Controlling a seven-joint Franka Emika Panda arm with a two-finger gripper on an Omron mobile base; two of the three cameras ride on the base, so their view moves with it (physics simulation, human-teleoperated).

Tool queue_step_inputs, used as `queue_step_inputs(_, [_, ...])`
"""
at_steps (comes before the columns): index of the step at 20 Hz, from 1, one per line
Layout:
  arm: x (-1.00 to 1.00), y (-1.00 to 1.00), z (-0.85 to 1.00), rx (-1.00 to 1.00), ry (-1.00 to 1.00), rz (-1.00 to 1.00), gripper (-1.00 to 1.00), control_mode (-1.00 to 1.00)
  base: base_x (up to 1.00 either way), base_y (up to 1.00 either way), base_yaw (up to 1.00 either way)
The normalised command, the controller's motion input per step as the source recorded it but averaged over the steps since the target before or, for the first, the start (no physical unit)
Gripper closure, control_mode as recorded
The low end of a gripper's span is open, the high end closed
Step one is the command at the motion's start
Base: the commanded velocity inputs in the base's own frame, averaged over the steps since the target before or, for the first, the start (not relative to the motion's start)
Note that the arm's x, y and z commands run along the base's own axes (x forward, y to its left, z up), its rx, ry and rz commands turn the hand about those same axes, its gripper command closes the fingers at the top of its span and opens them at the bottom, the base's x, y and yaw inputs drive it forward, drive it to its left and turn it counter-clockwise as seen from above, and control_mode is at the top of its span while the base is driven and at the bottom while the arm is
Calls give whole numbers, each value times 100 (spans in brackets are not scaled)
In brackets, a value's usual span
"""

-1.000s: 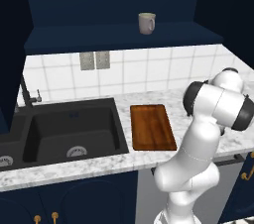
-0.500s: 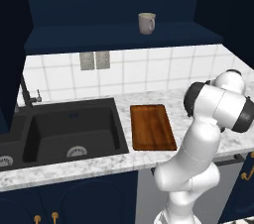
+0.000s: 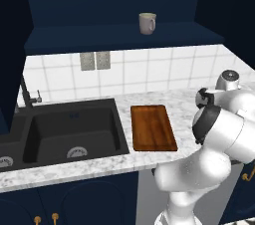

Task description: Pick the kettle from the counter and place it on the tray. Then pick the mug from the cabinet and place it on the tray. Then close the cabinet doors.

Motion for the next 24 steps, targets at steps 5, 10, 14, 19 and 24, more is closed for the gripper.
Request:
queue_step_inputs(5, [-15, 100, 65, 0, 0, -12, 100, -100, 0, 0, 0])
queue_step_inputs(10, [-10, 99, 69, 0, 0, -11, 100, -100, 0, 0, 0])
queue_step_inputs(14, [0, 100, 31, 0, 0, -10, 100, -100, 0, 0, 0])
queue_step_inputs(19, [0, 100, 3, 3, -1, -10, 100, -100, 0, 0, 0])
queue_step_inputs(24, [38, 76, -4, 10, -5, -7, 100, -100, 0, 0, 0])
